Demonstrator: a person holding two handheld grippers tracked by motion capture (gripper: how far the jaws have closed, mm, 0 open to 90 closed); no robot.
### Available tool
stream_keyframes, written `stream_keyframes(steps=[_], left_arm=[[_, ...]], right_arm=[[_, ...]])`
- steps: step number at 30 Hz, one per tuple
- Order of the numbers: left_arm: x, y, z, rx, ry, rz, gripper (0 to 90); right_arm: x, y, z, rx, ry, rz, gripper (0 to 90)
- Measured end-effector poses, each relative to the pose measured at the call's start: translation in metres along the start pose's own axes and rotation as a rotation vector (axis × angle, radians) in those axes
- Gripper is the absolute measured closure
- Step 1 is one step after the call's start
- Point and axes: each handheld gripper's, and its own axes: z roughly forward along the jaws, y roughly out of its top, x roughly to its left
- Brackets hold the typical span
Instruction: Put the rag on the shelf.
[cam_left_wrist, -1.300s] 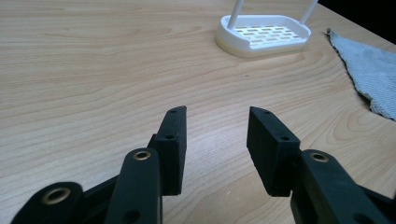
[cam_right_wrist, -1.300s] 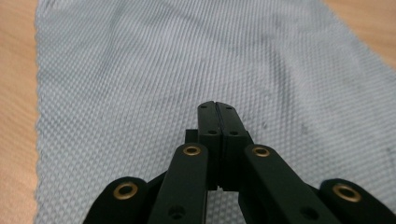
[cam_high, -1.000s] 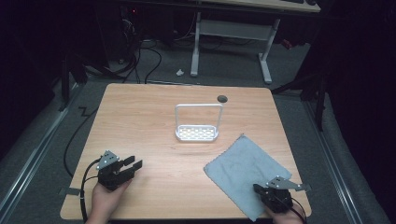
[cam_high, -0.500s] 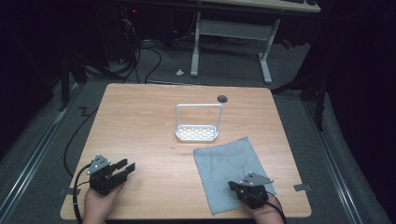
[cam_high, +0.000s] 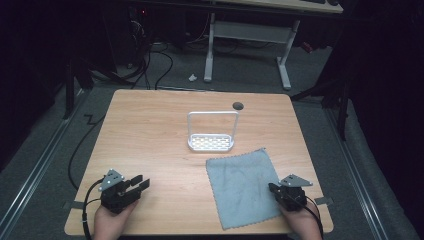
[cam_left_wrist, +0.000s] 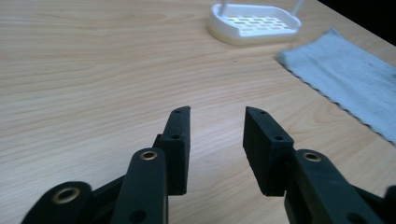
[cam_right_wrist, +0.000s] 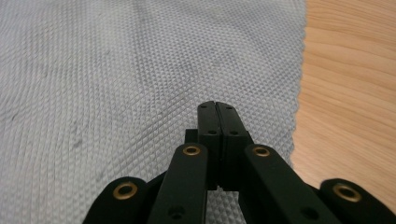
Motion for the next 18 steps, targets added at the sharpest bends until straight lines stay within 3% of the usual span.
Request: stream_keyframes(steps=[2, 3, 4, 5, 6, 11, 15, 18], left_arm=[[-0.015, 0.000, 0.010, 0.032, -0.034, 0.013, 67.2], [-0.015, 0.000, 0.010, 0.032, -0.034, 0.013, 69.8], [-0.023, 0.000, 0.015, 0.058, -0.052, 0.021, 69.8], [-0.035, 0.001, 0.025, 0.092, -0.079, 0.041, 72.8], [-0.035, 0.001, 0.025, 0.092, -0.079, 0.041, 74.2], [-0.070, 0.005, 0.055, 0.184, -0.123, 0.140, 79.9], [-0.091, 0.013, 0.081, 0.190, -0.165, 0.148, 79.5], [-0.103, 0.015, 0.100, 0.230, -0.156, 0.191, 78.3]], right_arm=[[0.012, 0.001, 0.000, -0.004, 0.042, -0.028, 90.0], [0.015, 0.001, 0.000, -0.007, 0.054, -0.038, 90.0], [0.015, 0.001, 0.000, -0.007, 0.054, -0.038, 90.0], [0.025, 0.002, 0.001, -0.011, 0.086, -0.057, 90.0], [0.028, 0.003, 0.001, -0.009, 0.095, -0.061, 90.0], [0.044, 0.007, 0.005, -0.016, 0.146, -0.091, 90.0], [0.050, 0.011, 0.009, -0.018, 0.164, -0.095, 90.0], [0.053, 0.013, 0.010, -0.019, 0.167, -0.100, 90.0]])
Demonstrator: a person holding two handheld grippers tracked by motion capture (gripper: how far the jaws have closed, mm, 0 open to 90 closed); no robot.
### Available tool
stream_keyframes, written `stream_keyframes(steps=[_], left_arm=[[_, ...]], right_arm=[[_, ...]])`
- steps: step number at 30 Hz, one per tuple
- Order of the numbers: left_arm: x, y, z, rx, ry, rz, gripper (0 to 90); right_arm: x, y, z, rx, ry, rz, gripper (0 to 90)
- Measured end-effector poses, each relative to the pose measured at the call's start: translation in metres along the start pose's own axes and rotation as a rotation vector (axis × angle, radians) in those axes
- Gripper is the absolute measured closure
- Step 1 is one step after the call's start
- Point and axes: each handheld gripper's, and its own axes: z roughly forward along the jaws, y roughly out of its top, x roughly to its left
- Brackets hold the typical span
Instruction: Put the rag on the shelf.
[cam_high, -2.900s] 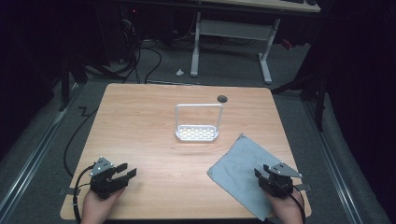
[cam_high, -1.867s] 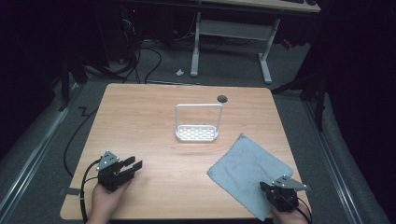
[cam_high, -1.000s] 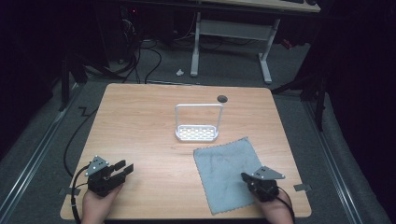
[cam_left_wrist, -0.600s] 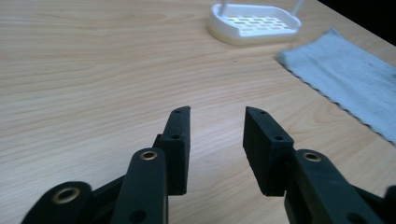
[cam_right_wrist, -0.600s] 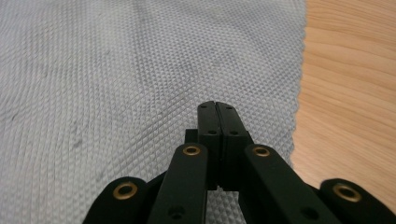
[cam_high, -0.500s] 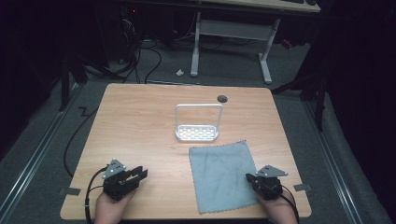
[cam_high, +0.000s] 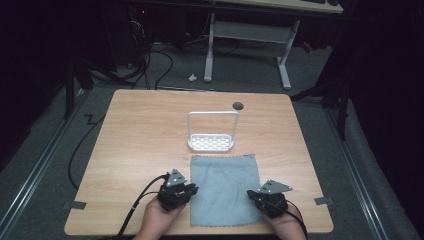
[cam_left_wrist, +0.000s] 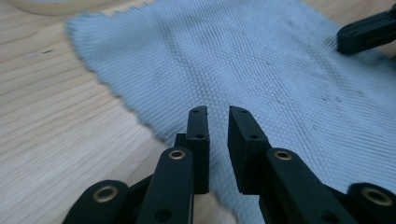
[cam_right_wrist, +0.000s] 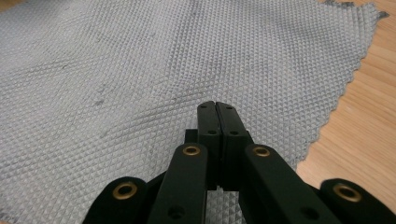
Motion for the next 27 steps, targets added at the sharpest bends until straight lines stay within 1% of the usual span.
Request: stream_keyframes(steps=[1, 2, 3, 4, 5, 6, 7, 8, 10, 11, 13, 14, 15, 16, 17, 18, 19, 20, 21, 22, 23, 24, 25, 27], left_arm=[[-0.001, 0.001, 0.004, 0.012, 0.005, 0.006, 78.2], [-0.001, 0.001, 0.006, 0.025, 0.011, 0.014, 79.1], [-0.001, 0.000, 0.006, 0.023, 0.012, 0.018, 79.1], [-0.001, -0.001, 0.004, 0.027, 0.013, 0.018, 79.4], [0.000, -0.001, 0.003, 0.032, 0.016, 0.024, 79.4], [0.000, -0.003, -0.001, 0.040, 0.025, 0.037, 79.9], [0.000, -0.005, -0.003, 0.044, 0.029, 0.045, 79.9], [0.001, -0.008, -0.008, 0.049, 0.033, 0.056, 79.8], [0.002, -0.015, -0.016, 0.049, 0.028, 0.045, 78.6], [0.003, -0.018, -0.020, 0.048, 0.024, 0.037, 78.6], [0.006, -0.020, -0.024, 0.033, 0.032, 0.022, 74.7], [0.008, -0.019, -0.023, 0.021, 0.041, 0.015, 71.9], [0.013, -0.014, -0.019, 0.005, 0.044, -0.010, 70.6], [0.013, -0.014, -0.019, 0.005, 0.044, -0.010, 69.4], [0.016, -0.012, -0.016, 0.003, 0.051, -0.013, 68.1], [0.017, -0.010, -0.013, 0.009, 0.063, -0.012, 68.0], [0.019, -0.008, -0.010, 0.011, 0.072, -0.004, 68.0], [0.020, -0.008, -0.009, 0.008, 0.074, 0.005, 69.0], [0.020, -0.008, -0.009, 0.008, 0.074, 0.005, 69.4], [0.018, -0.009, -0.010, 0.011, 0.079, 0.016, 69.9], [0.017, -0.010, -0.011, 0.017, 0.081, 0.032, 70.4], [0.015, -0.012, -0.013, 0.019, 0.081, 0.041, 70.5], [0.014, -0.014, -0.015, 0.022, 0.081, 0.049, 70.5], [0.011, -0.018, -0.021, 0.030, 0.078, 0.058, 71.1]], right_arm=[[0.002, 0.001, 0.001, -0.002, 0.005, -0.003, 90.0], [0.004, 0.002, 0.003, -0.004, 0.020, -0.009, 90.0], [0.004, 0.002, 0.003, -0.004, 0.020, -0.009, 90.0], [0.008, 0.003, 0.003, -0.004, 0.038, -0.008, 90.0], [0.008, 0.003, 0.003, -0.004, 0.038, -0.008, 90.0], [0.013, 0.002, 0.003, -0.004, 0.062, -0.009, 90.0], [0.013, 0.002, 0.003, -0.004, 0.062, -0.009, 90.0], [0.014, 0.002, 0.003, -0.004, 0.069, -0.019, 90.0], [0.024, 0.001, 0.001, -0.007, 0.090, -0.038, 90.0], [0.024, 0.001, 0.001, -0.007, 0.090, -0.038, 90.0], [0.025, 0.004, 0.000, -0.027, 0.072, -0.039, 90.0], [0.020, 0.010, 0.002, -0.048, 0.036, -0.018, 89.5], [0.016, 0.014, 0.004, -0.049, 0.009, -0.013, 89.2], [0.012, 0.019, 0.007, -0.055, -0.007, 0.003, 89.2], [0.008, 0.023, 0.010, -0.055, -0.018, 0.012, 89.1], [0.006, 0.025, 0.011, -0.052, -0.034, 0.012, 89.1], [0.006, 0.025, 0.011, -0.052, -0.034, 0.012, 89.1], [0.001, 0.027, 0.019, -0.034, -0.053, 0.025, 89.1], [0.001, 0.027, 0.019, -0.034, -0.053, 0.025, 89.1], [0.004, 0.023, 0.023, -0.002, -0.047, 0.002, 89.0], [0.007, 0.021, 0.023, -0.016, -0.044, -0.007, 89.0], [0.008, 0.020, 0.022, -0.012, -0.032, -0.002, 89.1], [0.008, 0.020, 0.022, -0.012, -0.032, -0.002, 89.1], [0.013, 0.016, 0.019, -0.016, -0.007, -0.001, 89.1]])
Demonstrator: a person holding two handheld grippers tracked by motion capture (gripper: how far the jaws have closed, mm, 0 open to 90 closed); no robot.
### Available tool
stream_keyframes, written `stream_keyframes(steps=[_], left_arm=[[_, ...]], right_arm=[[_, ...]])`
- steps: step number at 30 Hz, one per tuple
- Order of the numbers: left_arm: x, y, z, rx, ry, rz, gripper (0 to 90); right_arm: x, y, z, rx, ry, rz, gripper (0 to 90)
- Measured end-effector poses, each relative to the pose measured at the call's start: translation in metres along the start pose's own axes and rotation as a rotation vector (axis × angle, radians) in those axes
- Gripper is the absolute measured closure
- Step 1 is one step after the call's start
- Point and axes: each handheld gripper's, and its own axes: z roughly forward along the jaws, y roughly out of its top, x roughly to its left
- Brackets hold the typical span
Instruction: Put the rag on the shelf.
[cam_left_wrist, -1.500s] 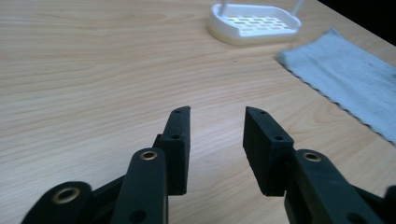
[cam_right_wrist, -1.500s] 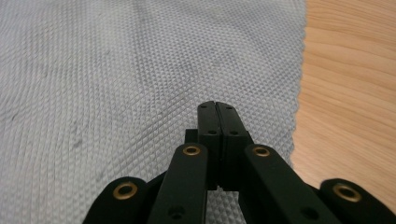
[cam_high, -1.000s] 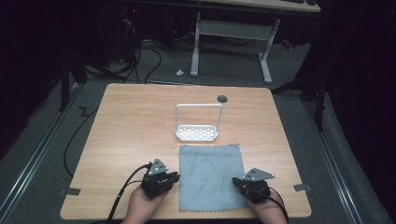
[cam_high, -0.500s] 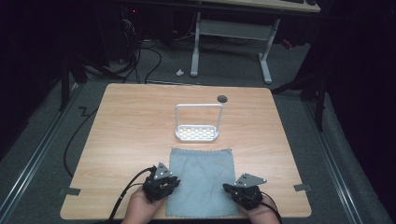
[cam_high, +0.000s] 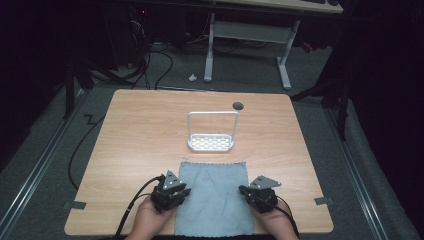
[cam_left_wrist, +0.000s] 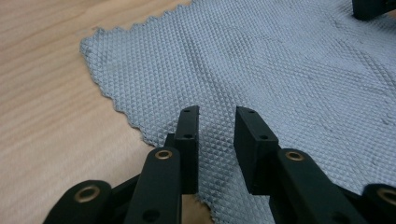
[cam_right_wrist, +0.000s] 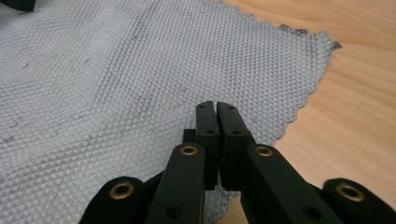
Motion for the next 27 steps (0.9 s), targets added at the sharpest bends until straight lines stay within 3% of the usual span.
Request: stream_keyframes(steps=[6, 10, 12, 14, 16, 18, 21, 27], left_arm=[[-0.009, -0.016, -0.018, 0.015, -0.030, 0.003, 74.2], [-0.005, -0.017, -0.021, 0.028, -0.057, -0.020, 74.8], [0.002, -0.013, -0.019, 0.005, -0.009, -0.027, 71.0], [0.014, -0.007, -0.016, -0.039, 0.032, -0.077, 68.2], [0.030, 0.002, -0.010, -0.051, 0.081, -0.113, 65.0], [0.037, 0.008, -0.002, -0.046, 0.118, -0.120, 61.1], [0.039, 0.013, 0.010, -0.014, 0.122, -0.124, 60.4], [0.036, 0.013, 0.015, -0.046, 0.147, -0.104, 70.4]], right_arm=[[0.013, -0.008, -0.011, 0.010, 0.050, -0.044, 89.1], [0.012, -0.008, -0.011, 0.015, 0.062, -0.029, 89.2], [0.011, -0.009, -0.011, 0.011, 0.064, -0.030, 89.2], [0.011, -0.009, -0.012, 0.013, 0.065, -0.031, 89.2], [0.011, -0.010, -0.013, 0.016, 0.072, -0.034, 89.2], [0.012, -0.011, -0.015, 0.023, 0.080, -0.038, 89.2], [0.013, -0.012, -0.016, 0.016, 0.077, -0.052, 89.1], [0.003, -0.011, -0.020, -0.035, 0.018, -0.010, 84.2]])
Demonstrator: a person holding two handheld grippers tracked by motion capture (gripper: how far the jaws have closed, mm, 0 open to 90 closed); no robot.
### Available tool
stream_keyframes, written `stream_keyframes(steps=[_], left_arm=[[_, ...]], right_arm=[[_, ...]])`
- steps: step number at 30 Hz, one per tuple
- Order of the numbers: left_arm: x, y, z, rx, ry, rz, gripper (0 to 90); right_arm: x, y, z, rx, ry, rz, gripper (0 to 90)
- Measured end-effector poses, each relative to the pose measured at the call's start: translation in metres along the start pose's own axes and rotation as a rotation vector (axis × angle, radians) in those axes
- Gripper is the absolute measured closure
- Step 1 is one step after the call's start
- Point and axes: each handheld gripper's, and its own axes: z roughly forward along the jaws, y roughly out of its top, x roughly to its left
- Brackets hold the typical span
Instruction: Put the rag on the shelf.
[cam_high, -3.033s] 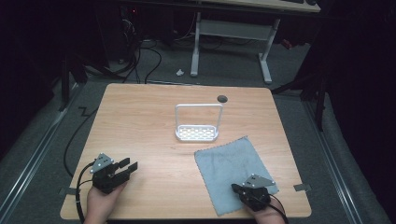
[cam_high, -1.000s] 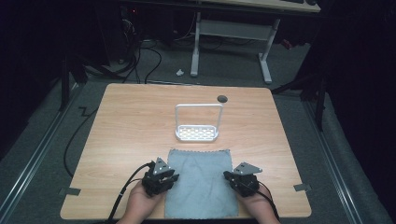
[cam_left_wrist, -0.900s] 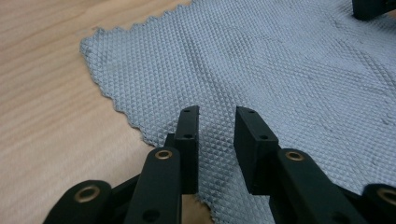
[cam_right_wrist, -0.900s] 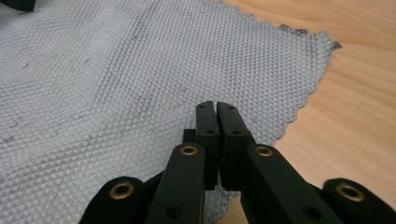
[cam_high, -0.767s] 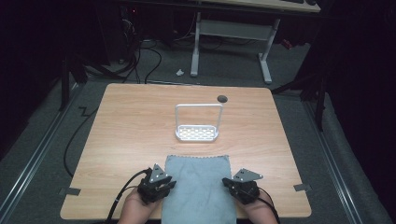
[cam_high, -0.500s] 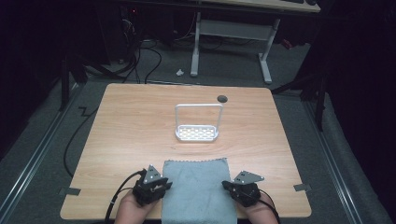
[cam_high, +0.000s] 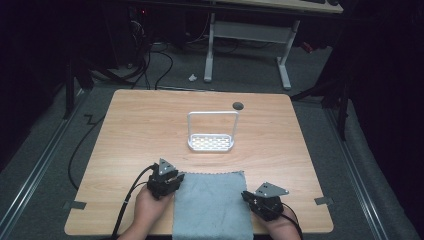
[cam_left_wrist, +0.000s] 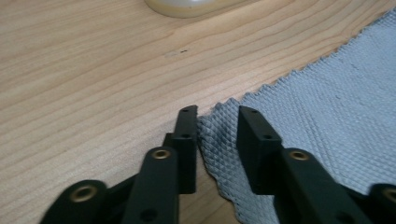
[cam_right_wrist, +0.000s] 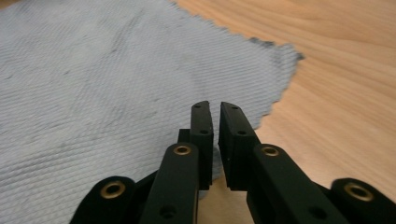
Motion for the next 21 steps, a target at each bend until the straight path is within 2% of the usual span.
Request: stream_keyframes(steps=[2, 3, 6, 8, 9, 10, 14, 15, 16, 19, 21], left_arm=[[0.000, -0.002, 0.000, -0.011, 0.003, 0.004, 79.2], [0.000, -0.003, 0.000, -0.015, -0.003, 0.005, 84.4], [0.001, -0.003, 0.000, -0.011, -0.022, -0.001, 87.2], [0.003, -0.003, -0.001, -0.011, -0.038, -0.018, 87.8], [0.004, -0.003, -0.001, -0.010, -0.047, -0.025, 87.8], [0.005, -0.003, -0.001, -0.011, -0.052, -0.031, 87.8], [0.007, -0.003, -0.001, -0.010, -0.065, -0.042, 87.7], [0.007, -0.003, 0.000, -0.012, -0.069, -0.048, 87.7], [0.008, -0.003, 0.000, -0.011, -0.072, -0.051, 87.7], [0.008, -0.003, -0.001, -0.010, -0.078, -0.057, 87.8], [0.008, -0.003, -0.001, -0.010, -0.077, -0.058, 87.8]], right_arm=[[-0.004, 0.001, -0.001, -0.012, -0.016, 0.015, 81.9], [-0.008, 0.003, -0.002, -0.021, -0.043, 0.029, 78.7], [-0.012, 0.006, -0.002, -0.031, -0.063, 0.036, 75.8], [-0.017, 0.011, 0.001, -0.031, -0.082, 0.057, 73.3], [-0.023, 0.018, 0.008, -0.022, -0.098, 0.080, 69.9], [-0.023, 0.018, 0.008, -0.022, -0.098, 0.080, 69.9], [-0.034, 0.033, 0.029, 0.012, -0.109, 0.107, 63.7], [-0.042, 0.037, 0.040, 0.027, -0.102, 0.152, 61.7], [-0.045, 0.038, 0.044, 0.029, -0.096, 0.166, 61.3], [-0.046, 0.038, 0.050, 0.040, -0.089, 0.164, 61.4], [-0.046, 0.038, 0.051, 0.036, -0.093, 0.158, 66.5]])
